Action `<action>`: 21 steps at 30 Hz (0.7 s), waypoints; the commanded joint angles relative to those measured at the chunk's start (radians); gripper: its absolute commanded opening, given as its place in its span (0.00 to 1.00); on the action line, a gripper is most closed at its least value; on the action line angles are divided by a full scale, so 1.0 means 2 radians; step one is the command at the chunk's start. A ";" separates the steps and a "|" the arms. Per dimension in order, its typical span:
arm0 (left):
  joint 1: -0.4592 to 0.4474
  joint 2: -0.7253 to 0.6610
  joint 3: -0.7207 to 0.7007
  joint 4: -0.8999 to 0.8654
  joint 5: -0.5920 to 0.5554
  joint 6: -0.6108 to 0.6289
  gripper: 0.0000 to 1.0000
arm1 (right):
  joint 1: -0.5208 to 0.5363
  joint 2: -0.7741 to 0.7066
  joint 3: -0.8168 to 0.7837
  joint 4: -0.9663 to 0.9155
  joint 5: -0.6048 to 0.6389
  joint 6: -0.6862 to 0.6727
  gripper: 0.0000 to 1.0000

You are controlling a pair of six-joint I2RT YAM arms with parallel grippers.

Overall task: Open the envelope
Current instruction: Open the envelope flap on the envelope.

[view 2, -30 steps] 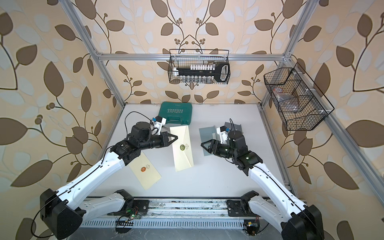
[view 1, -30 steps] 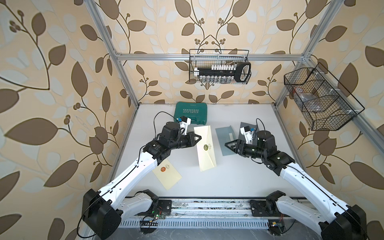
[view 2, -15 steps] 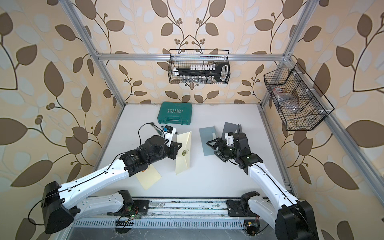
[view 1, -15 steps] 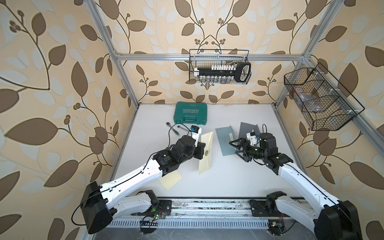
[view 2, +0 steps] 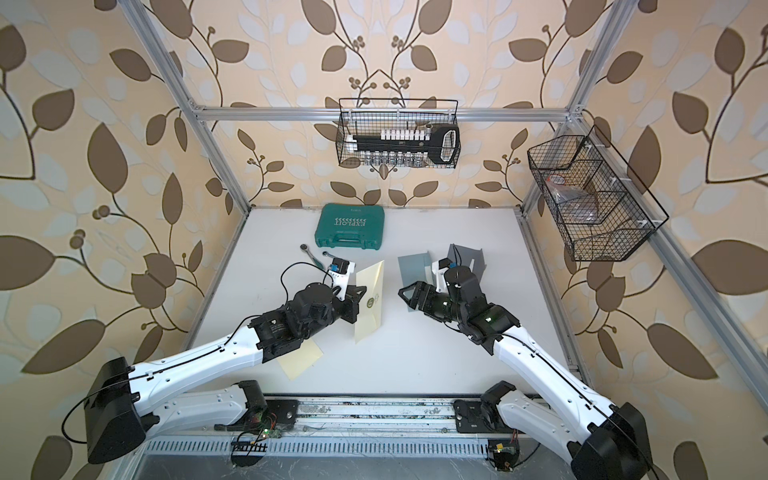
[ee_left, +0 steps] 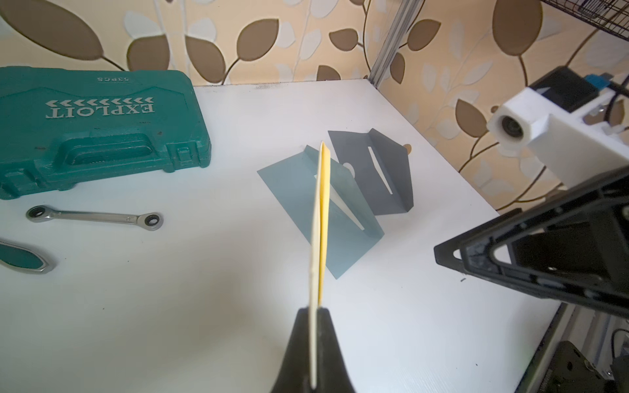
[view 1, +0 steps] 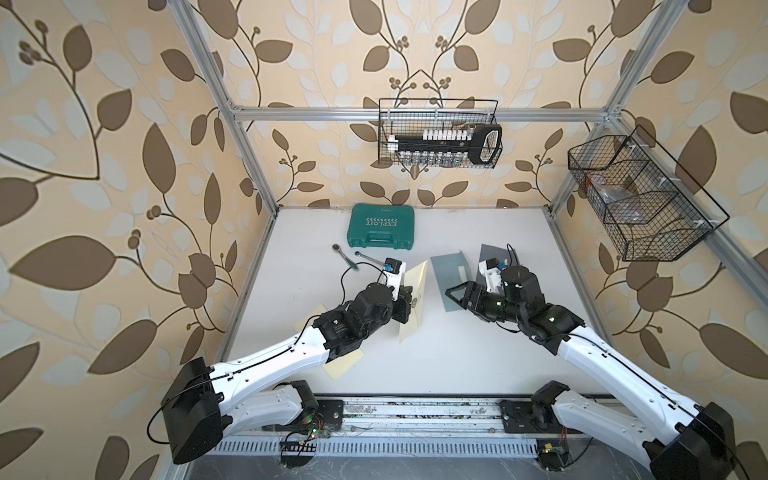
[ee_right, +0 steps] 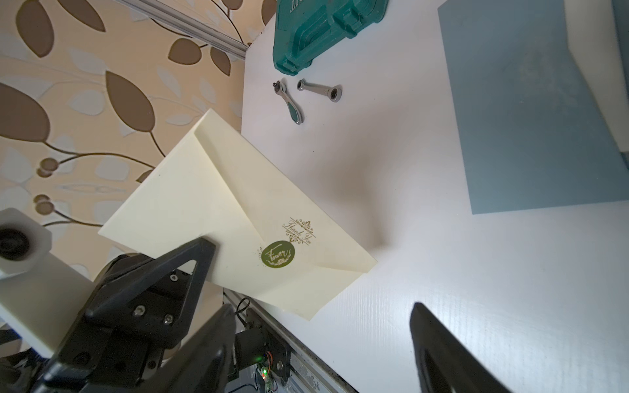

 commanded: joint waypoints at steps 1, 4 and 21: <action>-0.001 0.002 -0.001 0.038 0.026 0.014 0.00 | 0.025 0.012 0.021 -0.030 0.064 -0.022 0.78; -0.001 0.006 0.000 0.041 0.033 0.007 0.00 | 0.048 0.027 0.035 -0.040 0.090 -0.022 0.76; -0.002 0.016 0.007 0.021 0.035 0.003 0.00 | 0.106 0.070 0.078 -0.070 0.166 -0.013 0.73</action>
